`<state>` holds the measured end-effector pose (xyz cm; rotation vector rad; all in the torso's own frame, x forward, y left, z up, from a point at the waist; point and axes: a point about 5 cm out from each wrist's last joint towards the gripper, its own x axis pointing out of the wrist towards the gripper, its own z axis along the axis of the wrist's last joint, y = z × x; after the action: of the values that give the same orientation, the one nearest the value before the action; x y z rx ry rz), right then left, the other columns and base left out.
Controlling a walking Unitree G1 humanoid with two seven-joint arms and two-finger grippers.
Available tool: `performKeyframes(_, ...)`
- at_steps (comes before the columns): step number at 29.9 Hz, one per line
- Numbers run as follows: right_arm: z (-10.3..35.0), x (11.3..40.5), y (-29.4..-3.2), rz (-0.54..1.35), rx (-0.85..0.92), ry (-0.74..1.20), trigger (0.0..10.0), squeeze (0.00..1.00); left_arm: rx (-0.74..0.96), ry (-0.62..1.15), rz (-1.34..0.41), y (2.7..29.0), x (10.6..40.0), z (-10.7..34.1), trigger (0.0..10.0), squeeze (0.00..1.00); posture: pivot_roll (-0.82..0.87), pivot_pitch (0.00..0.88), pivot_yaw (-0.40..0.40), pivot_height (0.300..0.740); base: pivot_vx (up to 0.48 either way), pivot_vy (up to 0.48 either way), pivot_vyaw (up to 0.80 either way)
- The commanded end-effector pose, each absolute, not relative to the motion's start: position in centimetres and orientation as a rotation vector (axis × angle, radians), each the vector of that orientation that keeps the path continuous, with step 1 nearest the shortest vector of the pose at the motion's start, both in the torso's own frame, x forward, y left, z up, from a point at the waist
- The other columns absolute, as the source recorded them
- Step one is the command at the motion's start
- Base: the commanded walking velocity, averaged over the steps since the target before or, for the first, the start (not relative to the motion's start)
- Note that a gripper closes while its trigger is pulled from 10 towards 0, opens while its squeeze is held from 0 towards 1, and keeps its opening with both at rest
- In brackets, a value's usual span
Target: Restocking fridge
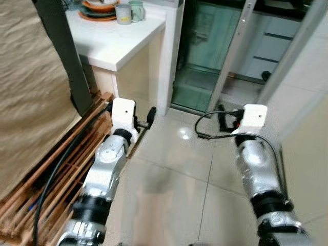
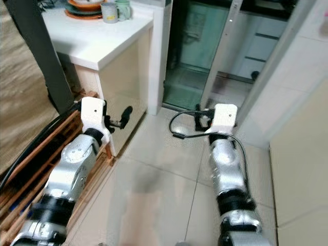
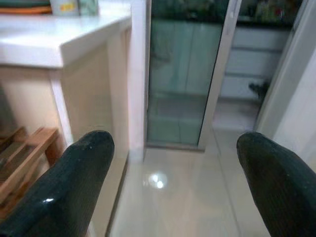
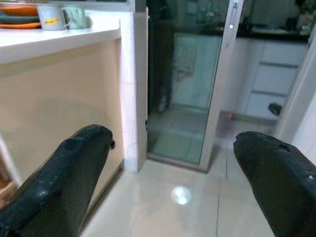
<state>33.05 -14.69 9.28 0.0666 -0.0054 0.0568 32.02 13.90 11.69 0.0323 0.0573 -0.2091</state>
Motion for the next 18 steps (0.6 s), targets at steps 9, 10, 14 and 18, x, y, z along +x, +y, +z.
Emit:
performKeyframes(9, 9.9, 33.3, -15.0, 0.052, 0.059, -0.038, 10.0, 0.0, 0.09, -0.027, -0.22, 12.7, 32.0, 13.1, 10.0, 0.0, -0.1, 0.0, -0.03, 0.74, 0.0, 0.315, -0.47)
performKeyframes(10, 10.1, 33.4, -15.1, 0.052, 0.058, -0.042, 10.0, 0.0, 0.095, -0.03, -0.215, 12.8, 32.1, 13.2, 10.0, 0.0, -0.1, 0.0, -0.03, 0.74, 0.0, 0.0, 0.0)
performKeyframes(14, 10.3, 33.5, -15.8, 0.048, 0.049, -0.048, 10.0, 0.0, 0.033, -0.058, -0.196, 12.9, 32.6, 13.7, 10.0, 0.0, -0.1, 0.0, -0.042, 0.74, 0.0, 0.0, 0.0)
performKeyframes(18, 10.5, 33.7, -15.4, 0.061, 0.047, -0.048, 10.0, 0.0, 0.009, -0.081, -0.145, 13.4, 33.1, 14.2, 10.0, 0.0, -0.09, 0.0, -0.042, 0.74, 0.0, 0.0, 0.0)
